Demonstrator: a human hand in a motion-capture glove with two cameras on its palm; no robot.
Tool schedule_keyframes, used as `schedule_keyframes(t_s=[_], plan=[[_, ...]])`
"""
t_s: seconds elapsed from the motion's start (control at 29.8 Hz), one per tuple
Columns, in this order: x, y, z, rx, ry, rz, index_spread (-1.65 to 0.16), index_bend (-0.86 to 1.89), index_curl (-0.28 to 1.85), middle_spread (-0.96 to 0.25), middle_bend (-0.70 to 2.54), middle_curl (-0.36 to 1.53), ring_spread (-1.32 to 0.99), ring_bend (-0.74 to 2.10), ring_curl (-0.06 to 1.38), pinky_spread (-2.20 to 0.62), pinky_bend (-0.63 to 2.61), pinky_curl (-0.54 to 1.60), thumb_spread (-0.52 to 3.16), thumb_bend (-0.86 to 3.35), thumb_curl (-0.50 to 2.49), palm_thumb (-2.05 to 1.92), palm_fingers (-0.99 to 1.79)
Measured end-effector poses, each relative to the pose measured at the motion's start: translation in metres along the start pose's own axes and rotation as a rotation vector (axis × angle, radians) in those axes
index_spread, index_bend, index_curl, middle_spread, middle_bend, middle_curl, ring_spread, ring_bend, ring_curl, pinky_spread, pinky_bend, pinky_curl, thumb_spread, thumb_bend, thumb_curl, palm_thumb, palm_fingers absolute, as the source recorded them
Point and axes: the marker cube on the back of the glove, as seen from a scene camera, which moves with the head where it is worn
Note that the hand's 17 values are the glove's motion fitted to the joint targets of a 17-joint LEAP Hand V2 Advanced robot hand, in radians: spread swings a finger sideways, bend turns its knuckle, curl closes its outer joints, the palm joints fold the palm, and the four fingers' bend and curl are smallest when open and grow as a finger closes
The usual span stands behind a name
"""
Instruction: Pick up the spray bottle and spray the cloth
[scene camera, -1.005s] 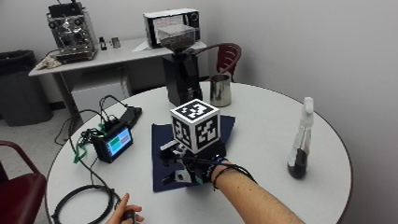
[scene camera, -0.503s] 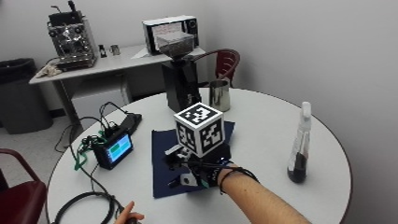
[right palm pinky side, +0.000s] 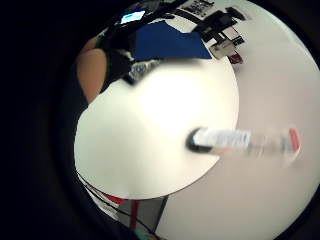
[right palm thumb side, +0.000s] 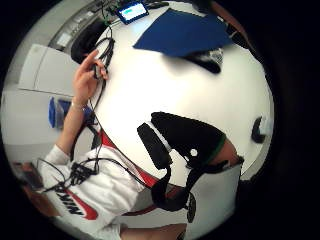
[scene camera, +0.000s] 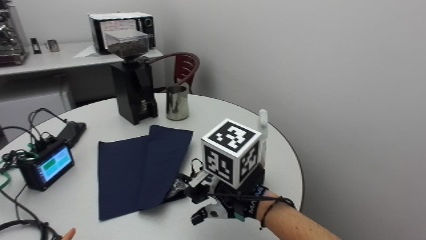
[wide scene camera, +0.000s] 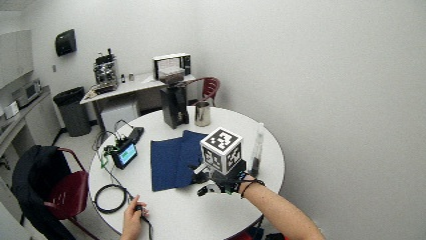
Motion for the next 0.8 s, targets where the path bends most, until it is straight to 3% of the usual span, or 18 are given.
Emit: schedule_keyframes(t_s=[0.17,0.3,0.5,0.8], plan=[[0.017,0.041,0.012,0.059,-0.089,0.085,-0.41,0.05,0.12,-0.04,0.40,0.33,-0.01,0.44,0.32,0.17,0.50,0.33,1.10,0.00,0.20,0.39,0.51],[0.053,0.068,0.019,0.203,-0.234,0.202,-0.42,0.06,0.11,-0.04,0.39,0.34,0.00,0.45,0.32,0.17,0.52,0.33,1.10,-0.01,0.21,0.39,0.49],[0.118,0.085,0.021,0.492,-0.749,0.423,-0.35,0.22,0.17,-0.05,0.41,0.35,-0.01,0.43,0.31,0.15,0.43,0.30,1.08,-0.01,0.24,0.44,0.73],[0.184,0.085,0.072,0.519,-1.061,0.646,-0.32,0.10,0.20,-0.05,0.35,0.36,0.00,0.40,0.33,0.14,0.45,0.34,1.02,-0.02,0.27,0.50,0.64]])
